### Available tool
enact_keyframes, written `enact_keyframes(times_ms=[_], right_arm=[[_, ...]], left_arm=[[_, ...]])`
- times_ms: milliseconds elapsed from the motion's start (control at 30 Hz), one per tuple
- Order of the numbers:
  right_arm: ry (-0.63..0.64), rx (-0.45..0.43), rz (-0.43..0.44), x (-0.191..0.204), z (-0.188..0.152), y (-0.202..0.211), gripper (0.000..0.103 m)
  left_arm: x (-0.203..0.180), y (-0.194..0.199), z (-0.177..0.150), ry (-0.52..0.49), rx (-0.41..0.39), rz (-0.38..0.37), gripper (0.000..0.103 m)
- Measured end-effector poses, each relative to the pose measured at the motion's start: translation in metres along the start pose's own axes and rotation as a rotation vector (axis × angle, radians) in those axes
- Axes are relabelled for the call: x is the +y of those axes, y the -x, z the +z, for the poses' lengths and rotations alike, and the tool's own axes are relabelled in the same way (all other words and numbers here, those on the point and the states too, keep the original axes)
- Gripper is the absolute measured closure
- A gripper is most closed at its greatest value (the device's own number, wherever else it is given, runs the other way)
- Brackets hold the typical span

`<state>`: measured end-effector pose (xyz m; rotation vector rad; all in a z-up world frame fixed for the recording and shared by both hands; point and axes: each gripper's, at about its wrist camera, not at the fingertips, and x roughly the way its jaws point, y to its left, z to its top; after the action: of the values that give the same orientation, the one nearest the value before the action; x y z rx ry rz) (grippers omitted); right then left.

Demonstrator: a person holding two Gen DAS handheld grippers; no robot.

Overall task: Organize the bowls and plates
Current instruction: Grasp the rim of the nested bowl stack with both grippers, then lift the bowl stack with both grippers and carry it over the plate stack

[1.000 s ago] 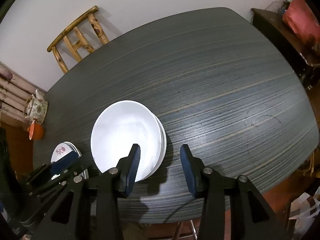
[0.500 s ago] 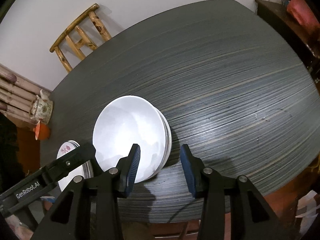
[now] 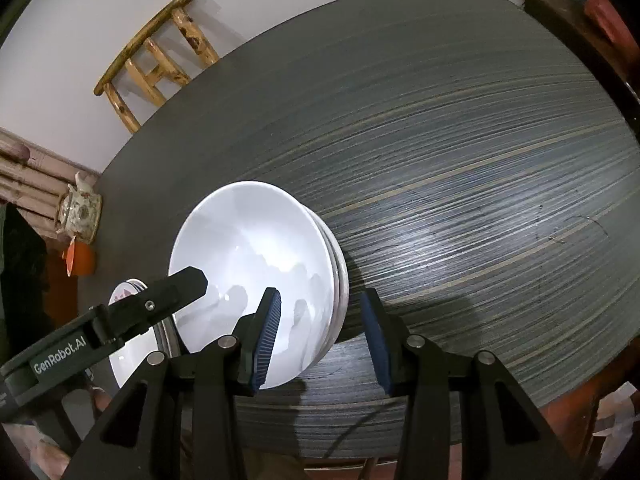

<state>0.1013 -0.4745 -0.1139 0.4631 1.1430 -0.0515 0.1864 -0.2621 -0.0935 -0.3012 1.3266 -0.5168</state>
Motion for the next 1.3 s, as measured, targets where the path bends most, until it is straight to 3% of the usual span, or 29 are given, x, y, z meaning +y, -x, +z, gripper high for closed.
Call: enact_keyframes(times_ms=[200, 533, 633, 700, 767, 1300], right_arm=[[0.009, 0.017, -0.002, -0.003, 0.001, -0.008, 0.065], [-0.006, 0.018, 0.011, -0.006, 0.0, -0.017, 0.082], [-0.021, 0.019, 0.021, -0.008, 0.001, -0.019, 0.082], [-0.024, 0.02, 0.022, -0.008, 0.002, -0.019, 0.082], [-0.02, 0.018, 0.021, -0.009, 0.003, -0.019, 0.082], [-0.009, 0.002, 0.026, -0.009, 0.006, -0.023, 0.078]], left_arm=[[0.009, -0.006, -0.001, 0.015, 0.004, 0.009, 0.053], [-0.001, -0.027, -0.002, 0.009, 0.015, 0.015, 0.055], [-0.001, -0.031, -0.002, 0.006, 0.019, 0.013, 0.055], [-0.002, -0.033, -0.002, 0.0, 0.026, 0.005, 0.07], [-0.002, -0.037, -0.004, -0.006, 0.038, 0.014, 0.075], [-0.003, -0.039, -0.013, -0.023, 0.015, 0.02, 0.074]])
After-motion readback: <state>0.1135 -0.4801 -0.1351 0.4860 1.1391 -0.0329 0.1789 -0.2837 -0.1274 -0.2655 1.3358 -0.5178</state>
